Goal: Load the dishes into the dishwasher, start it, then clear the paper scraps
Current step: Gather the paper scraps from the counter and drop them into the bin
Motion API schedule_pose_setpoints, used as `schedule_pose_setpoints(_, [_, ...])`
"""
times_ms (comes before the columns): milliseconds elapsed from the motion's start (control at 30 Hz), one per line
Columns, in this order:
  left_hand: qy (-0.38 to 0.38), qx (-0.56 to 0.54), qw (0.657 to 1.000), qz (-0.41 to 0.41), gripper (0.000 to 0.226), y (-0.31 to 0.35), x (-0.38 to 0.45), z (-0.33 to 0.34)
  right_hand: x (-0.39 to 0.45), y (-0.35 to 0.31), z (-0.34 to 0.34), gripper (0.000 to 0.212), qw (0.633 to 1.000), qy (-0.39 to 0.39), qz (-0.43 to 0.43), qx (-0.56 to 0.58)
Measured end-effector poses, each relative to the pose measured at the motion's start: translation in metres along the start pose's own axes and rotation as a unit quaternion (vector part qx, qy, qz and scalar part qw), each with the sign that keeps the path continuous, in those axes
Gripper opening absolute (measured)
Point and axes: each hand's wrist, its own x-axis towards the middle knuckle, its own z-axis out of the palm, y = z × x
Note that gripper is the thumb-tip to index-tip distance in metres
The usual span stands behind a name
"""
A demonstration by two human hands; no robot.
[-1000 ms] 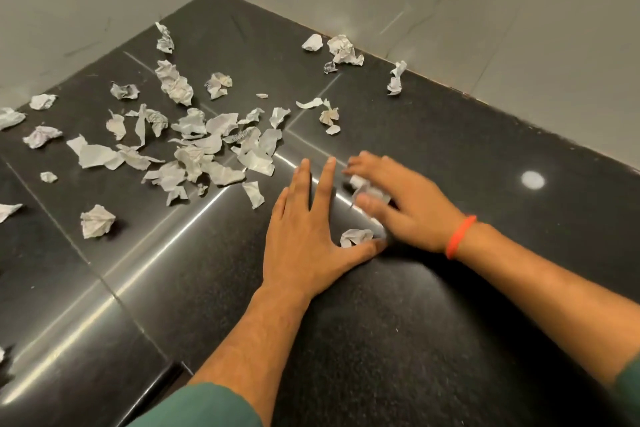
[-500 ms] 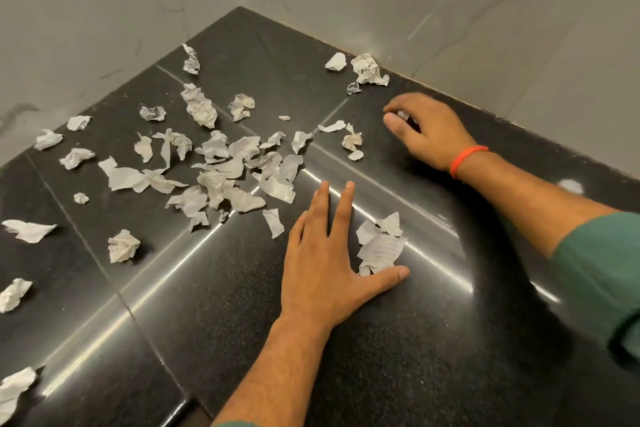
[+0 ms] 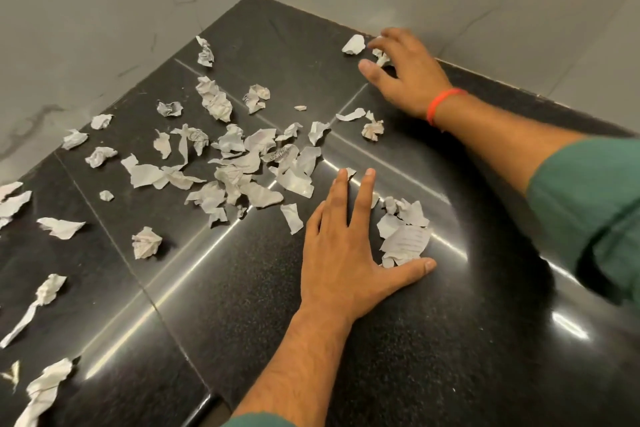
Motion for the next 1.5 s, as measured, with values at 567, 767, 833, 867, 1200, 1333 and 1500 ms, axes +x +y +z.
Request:
schedule_pose_setpoints(567, [-0.017,0.005,1.000,-0.013,0.131,0.000,0.006,-0.002,-0.122,-0.041,-0.008,0.035,0.944,0.001,0.040,0.327])
schedule_pose_setpoints(767, [-0.011,0.003,1.000,-0.010,0.129,-0.002,0.007,-0.001,0.000,-0.005,0.016,0.056,0.995,0.018,-0.022,0.094])
schedule_pose_setpoints(833, [-0.011,0.001,1.000,-0.010,0.129,-0.003,0.007,0.000,0.035,0.000,0.026,0.074,0.999,-0.041,-0.024,-0.002])
schedule_pose_setpoints(867, [-0.010,0.000,1.000,-0.010,0.129,-0.004,0.007,0.001,0.048,0.000,0.030,0.080,0.997,-0.065,-0.019,-0.040])
schedule_pose_setpoints(1200, [-0.005,-0.006,1.000,-0.009,0.130,-0.006,0.012,0.001,-0.013,-0.025,0.017,0.069,0.991,-0.070,0.010,0.117])
schedule_pose_setpoints(1333, [-0.006,-0.008,1.000,-0.011,0.132,-0.006,0.011,0.003,-0.091,-0.040,-0.003,0.053,0.962,-0.113,0.037,0.245])
schedule_pose_setpoints(1500, [0.001,-0.003,1.000,-0.011,0.133,-0.009,0.011,0.008,-0.160,-0.052,-0.014,0.051,0.946,-0.115,0.026,0.303])
